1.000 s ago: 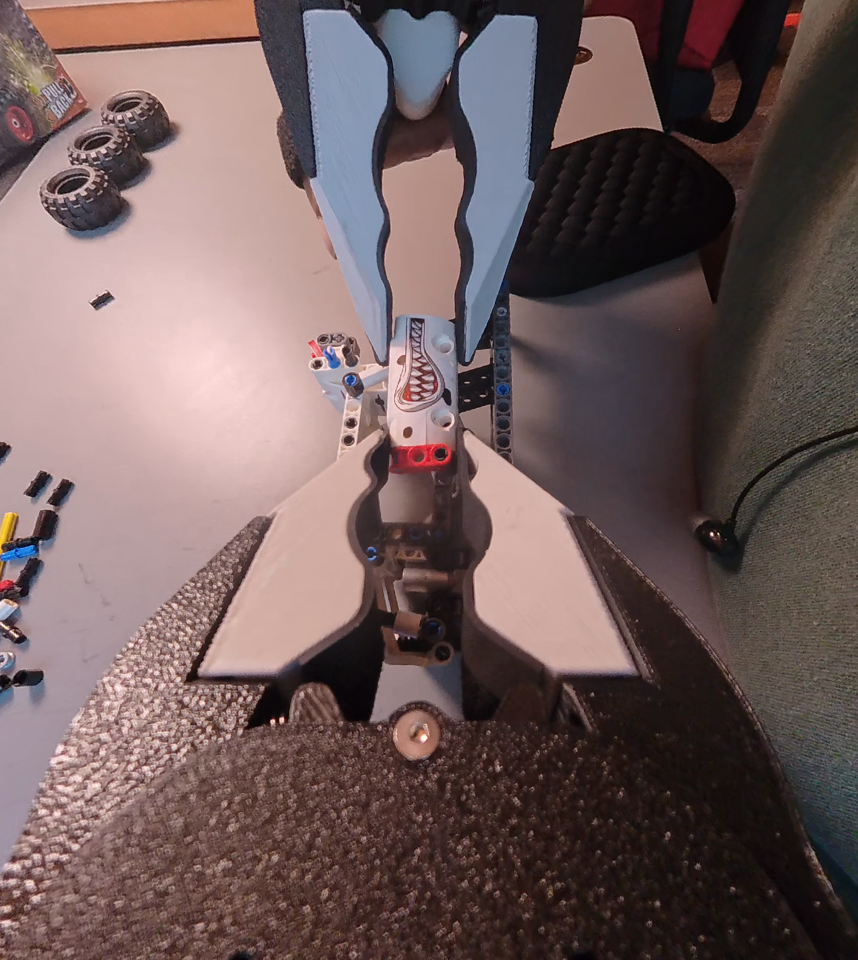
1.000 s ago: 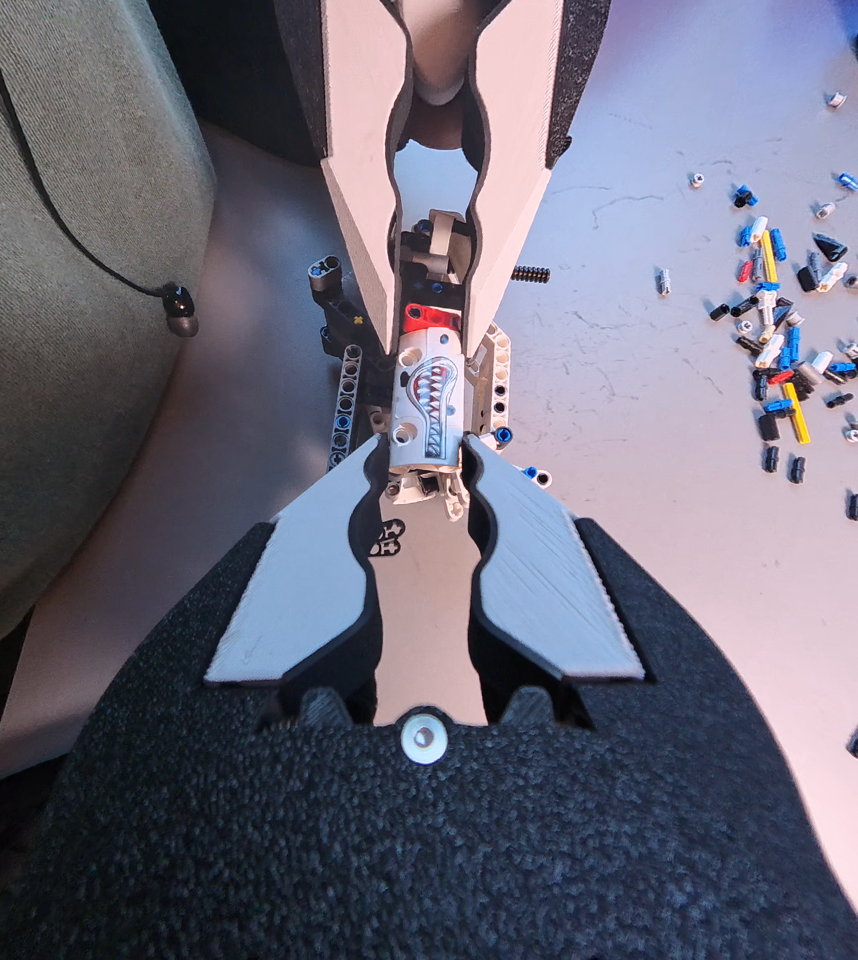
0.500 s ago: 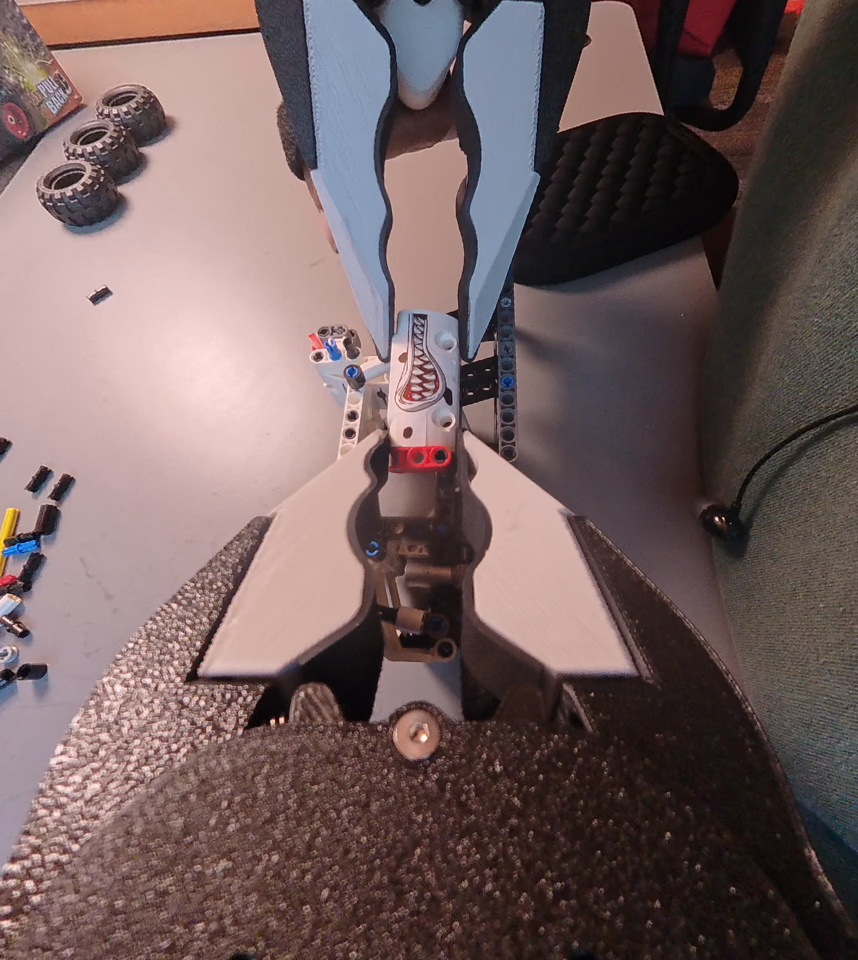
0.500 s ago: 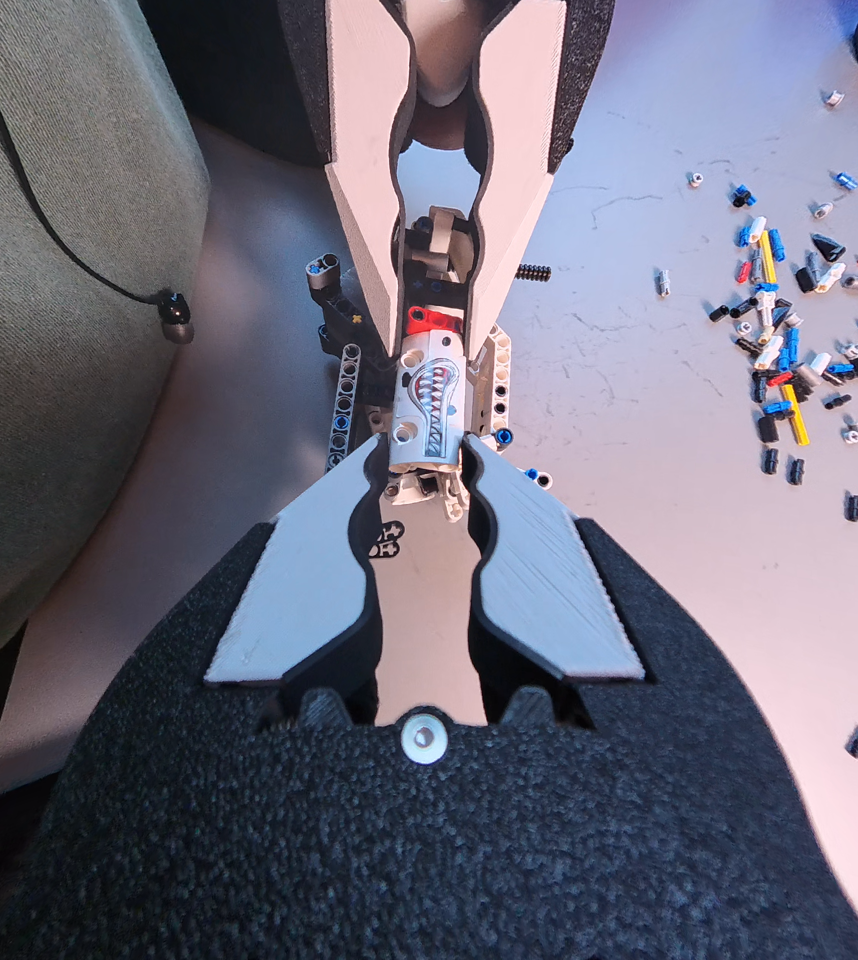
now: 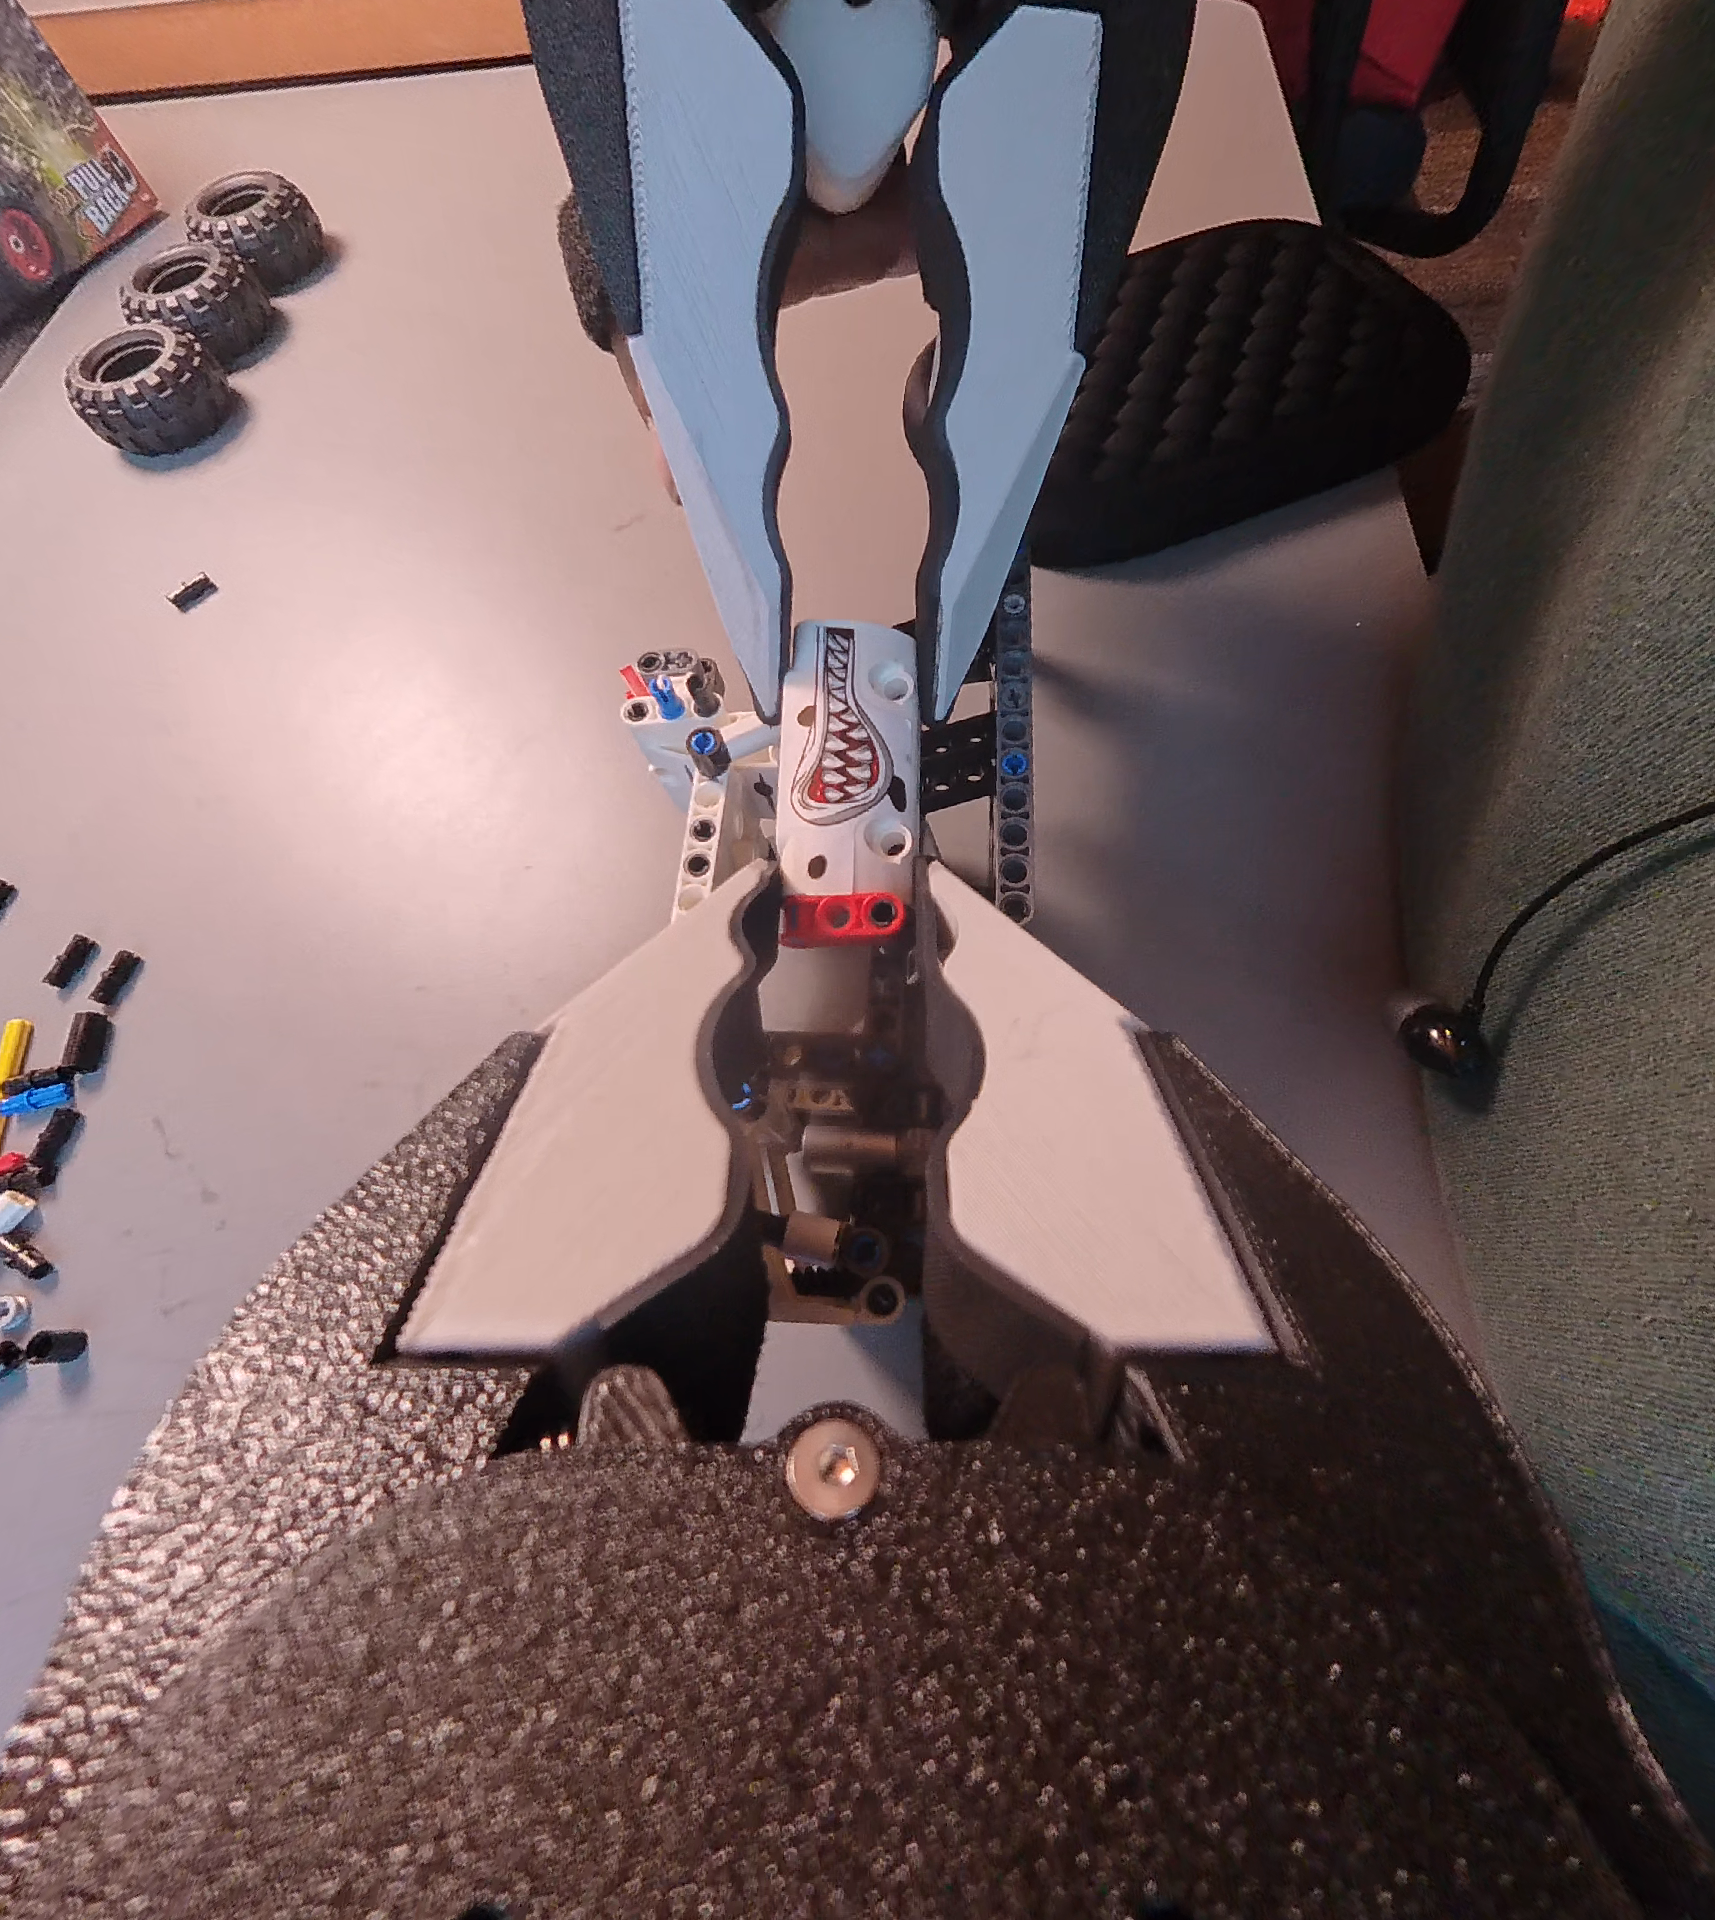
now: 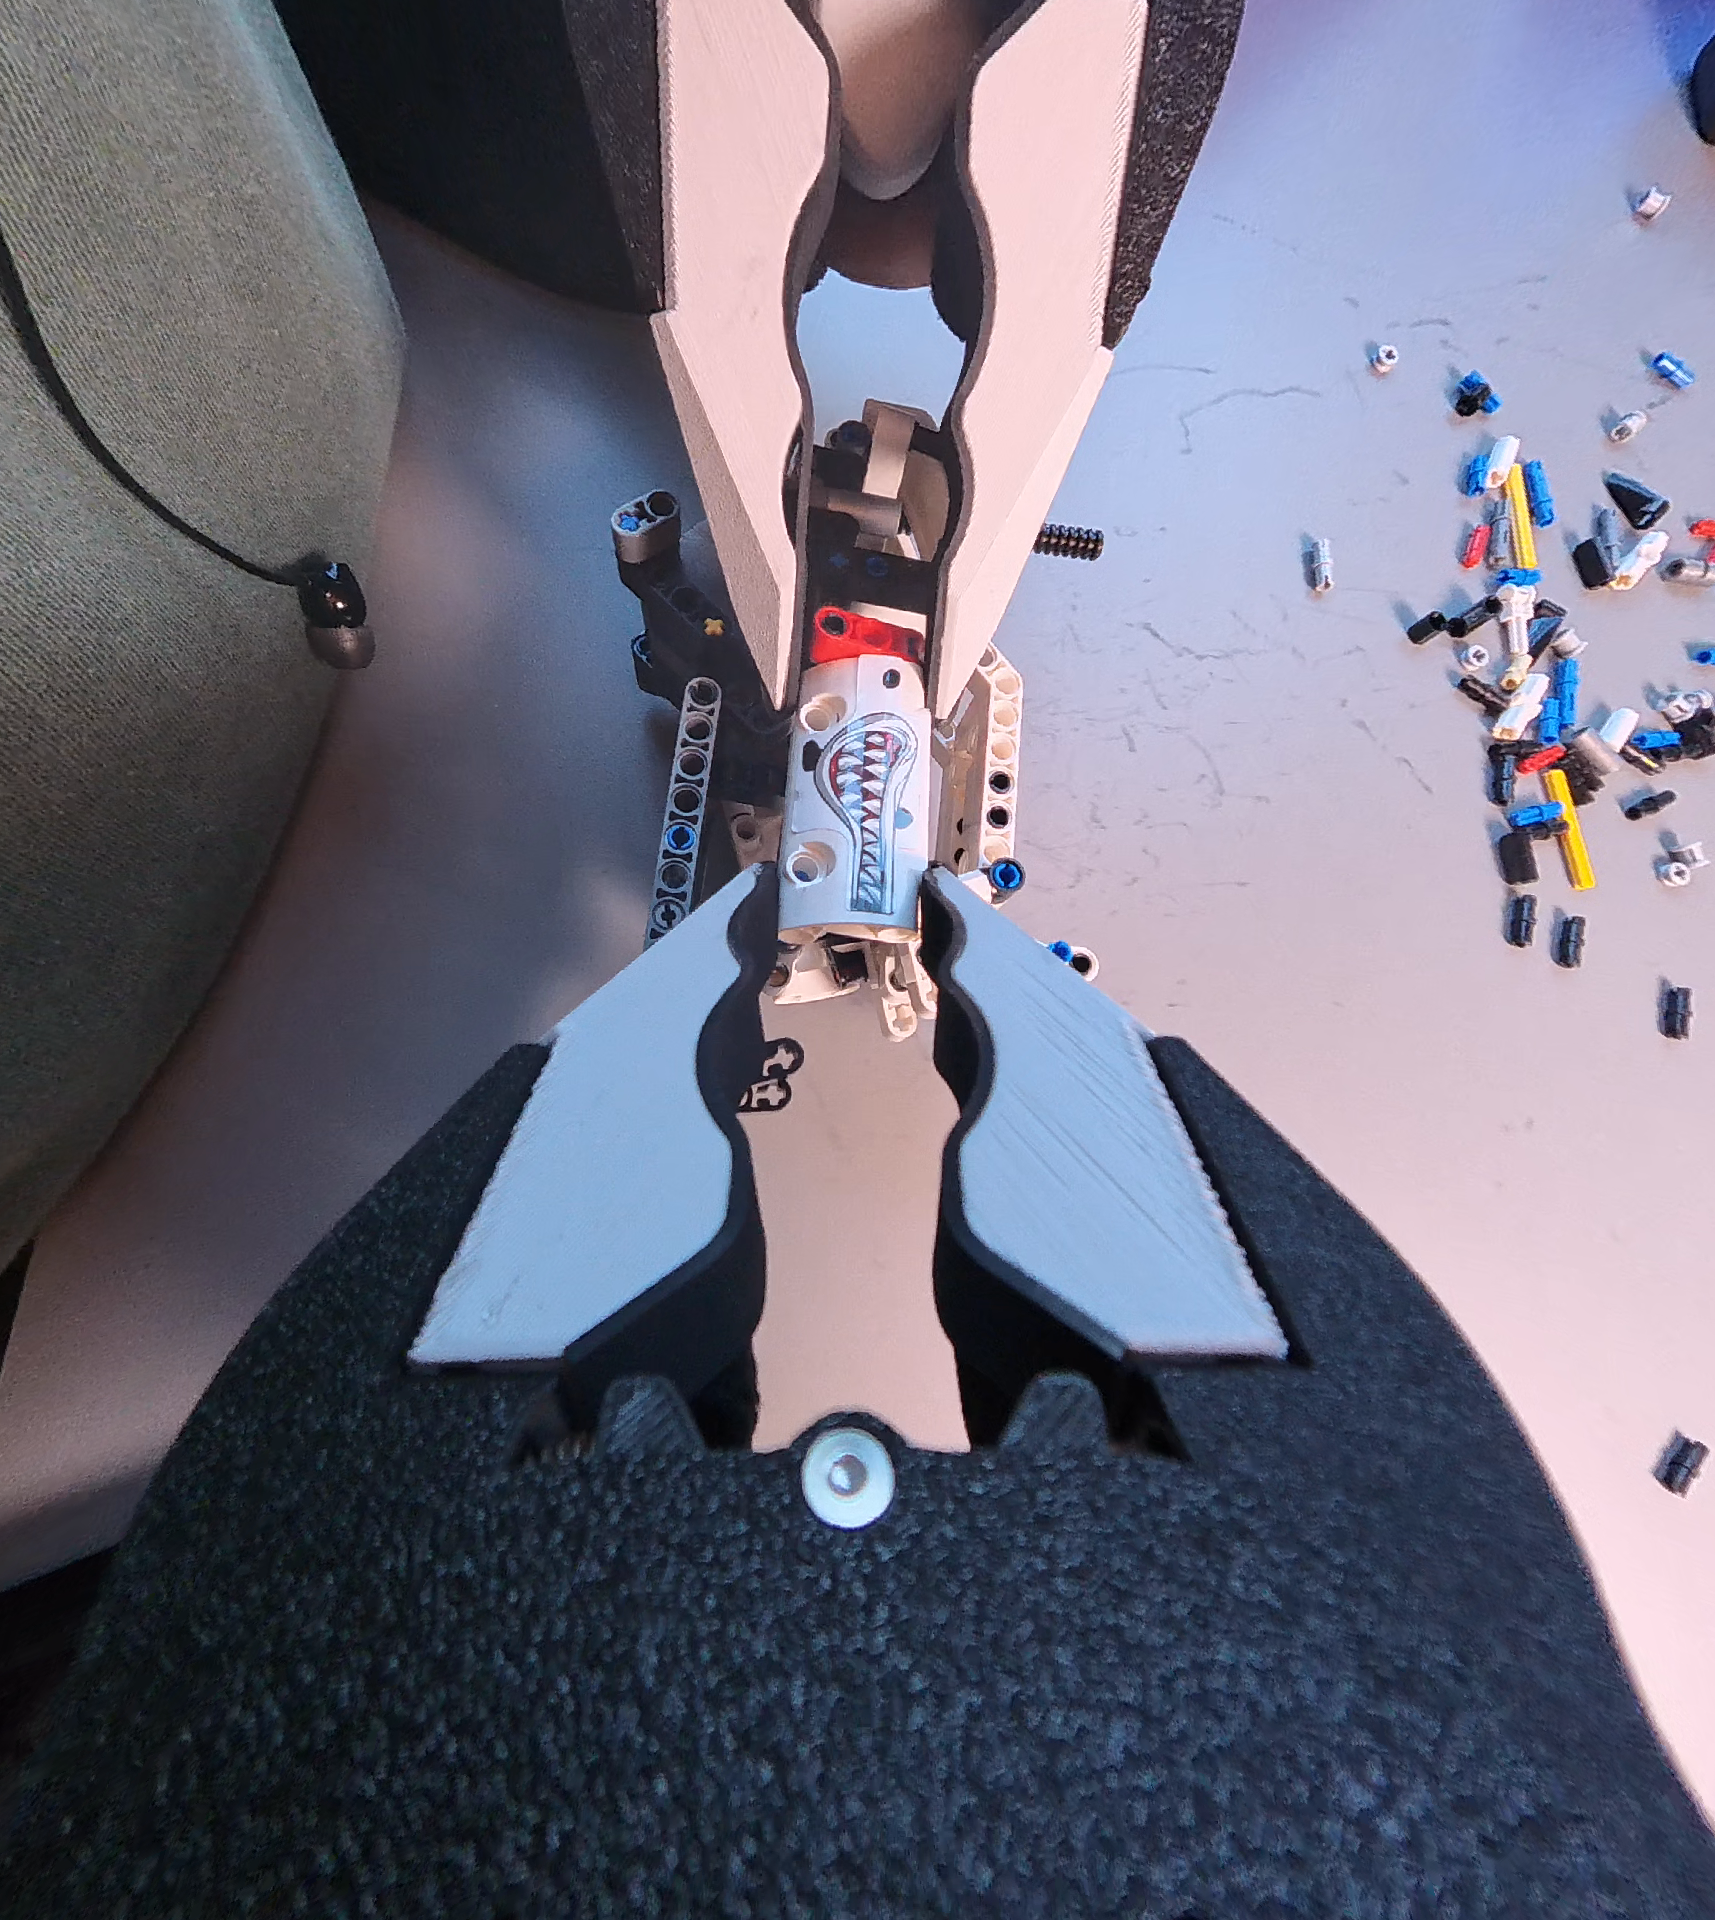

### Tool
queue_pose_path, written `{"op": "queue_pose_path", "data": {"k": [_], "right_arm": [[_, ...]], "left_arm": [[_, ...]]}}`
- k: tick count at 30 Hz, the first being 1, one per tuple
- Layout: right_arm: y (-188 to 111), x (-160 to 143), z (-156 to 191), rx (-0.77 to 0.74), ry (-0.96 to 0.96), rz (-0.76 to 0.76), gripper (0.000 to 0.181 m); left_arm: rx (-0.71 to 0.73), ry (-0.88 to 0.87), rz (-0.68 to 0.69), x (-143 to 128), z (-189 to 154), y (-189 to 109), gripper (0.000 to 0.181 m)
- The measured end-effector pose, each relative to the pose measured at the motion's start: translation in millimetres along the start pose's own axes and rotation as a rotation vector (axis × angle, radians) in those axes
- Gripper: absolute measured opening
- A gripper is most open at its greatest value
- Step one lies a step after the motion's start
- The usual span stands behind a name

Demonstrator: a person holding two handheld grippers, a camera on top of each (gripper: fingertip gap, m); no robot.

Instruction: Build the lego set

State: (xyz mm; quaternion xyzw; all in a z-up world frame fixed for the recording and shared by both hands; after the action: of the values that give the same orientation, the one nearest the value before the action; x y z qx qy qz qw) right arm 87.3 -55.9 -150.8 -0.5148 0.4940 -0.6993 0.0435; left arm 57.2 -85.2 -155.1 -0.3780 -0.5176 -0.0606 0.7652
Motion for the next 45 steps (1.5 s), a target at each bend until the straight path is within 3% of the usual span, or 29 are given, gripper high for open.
{"op": "queue_pose_path", "data": {"k": [16,24,29,33,36,39,45], "right_arm": [[-5,1,-8,0.012,0.039,0.043,0.027],[-15,13,-21,0.065,0.110,-0.041,0.027],[-22,4,-27,0.046,0.117,-0.018,0.028],[-19,9,-22,0.137,0.127,-0.016,0.018],[-1,11,-19,0.235,0.140,0.033,0.018],[13,10,-19,0.316,0.154,0.081,0.017],[20,10,-14,0.396,0.157,0.146,0.004]], "left_arm": [[0.022,-0.044,-0.055,9,8,-4,0.024],[-0.016,-0.127,-0.137,22,26,-20,0.025],[0.073,-0.182,-0.149,11,53,-34,0.025],[0.103,-0.266,-0.146,-11,72,-43,0.025],[0.000,-0.378,-0.088,-39,70,-38,0.025],[-0.037,-0.420,-0.080,-49,67,-35,0.025],[0.065,-0.421,0.025,-66,79,-31,0.025]]}}
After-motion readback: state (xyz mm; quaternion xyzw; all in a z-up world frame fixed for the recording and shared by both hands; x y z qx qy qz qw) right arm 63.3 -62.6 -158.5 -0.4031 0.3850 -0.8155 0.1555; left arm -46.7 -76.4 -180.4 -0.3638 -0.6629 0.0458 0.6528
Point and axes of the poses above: each gripper's, where its closed fingertips meet, y out along the fingers, x out of its top, z = x × y across the jaws, the point moved 1 cm from there along -y, back along the fingers, and after that the axes turned 10 degrees about x, right-handed, at the moved point
